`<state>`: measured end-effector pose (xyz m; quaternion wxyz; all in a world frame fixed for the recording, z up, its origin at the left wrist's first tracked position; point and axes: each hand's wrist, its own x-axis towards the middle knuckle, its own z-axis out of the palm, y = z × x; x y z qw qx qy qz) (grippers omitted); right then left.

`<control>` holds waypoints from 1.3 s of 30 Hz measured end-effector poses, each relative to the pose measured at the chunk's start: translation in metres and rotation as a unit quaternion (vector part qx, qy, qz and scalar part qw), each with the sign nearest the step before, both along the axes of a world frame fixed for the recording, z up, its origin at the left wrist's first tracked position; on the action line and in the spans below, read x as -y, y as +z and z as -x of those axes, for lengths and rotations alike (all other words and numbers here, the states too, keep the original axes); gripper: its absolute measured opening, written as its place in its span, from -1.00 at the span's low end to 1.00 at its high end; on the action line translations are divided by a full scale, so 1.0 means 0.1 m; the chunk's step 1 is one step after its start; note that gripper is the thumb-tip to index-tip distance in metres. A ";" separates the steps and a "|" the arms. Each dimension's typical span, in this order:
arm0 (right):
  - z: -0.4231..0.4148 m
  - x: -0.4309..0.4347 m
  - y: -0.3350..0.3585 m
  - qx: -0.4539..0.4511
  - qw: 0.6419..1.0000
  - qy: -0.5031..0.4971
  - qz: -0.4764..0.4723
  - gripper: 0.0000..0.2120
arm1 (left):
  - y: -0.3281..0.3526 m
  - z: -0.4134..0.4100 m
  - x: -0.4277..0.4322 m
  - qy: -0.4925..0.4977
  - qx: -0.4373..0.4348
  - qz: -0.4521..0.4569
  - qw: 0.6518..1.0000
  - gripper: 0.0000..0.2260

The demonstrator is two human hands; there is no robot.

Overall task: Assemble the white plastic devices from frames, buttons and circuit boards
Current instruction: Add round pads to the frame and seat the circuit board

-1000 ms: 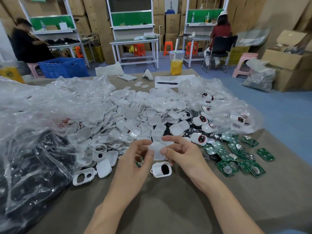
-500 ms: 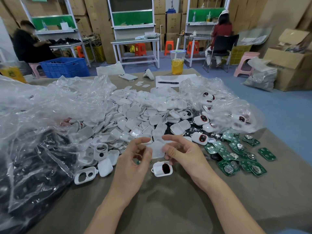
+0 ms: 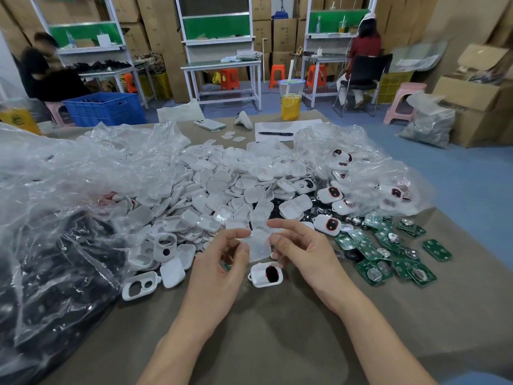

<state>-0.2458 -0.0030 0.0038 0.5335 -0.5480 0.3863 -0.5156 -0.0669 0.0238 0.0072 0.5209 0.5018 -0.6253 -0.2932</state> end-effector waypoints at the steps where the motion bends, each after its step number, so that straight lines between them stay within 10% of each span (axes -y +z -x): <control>1: 0.00 -0.01 -0.01 -0.013 1.000 -0.020 0.014 -0.78 | 0.00 0.00 0.00 0.000 0.002 -0.002 1.000 -0.72; 6: 0.12 -0.12 -0.03 -0.182 0.974 -0.107 0.086 -0.70 | 0.01 -0.03 -0.04 -0.036 0.010 -0.046 0.998 -0.78; 17: 0.27 -0.26 -0.04 -0.367 0.925 0.027 0.097 -0.45 | -0.03 -0.05 0.00 -0.057 0.095 -0.111 0.988 -0.83; 39: 0.28 -0.21 -0.13 -0.358 0.923 0.026 0.137 -0.48 | 0.09 0.02 0.03 -0.068 0.221 -0.156 0.960 -0.88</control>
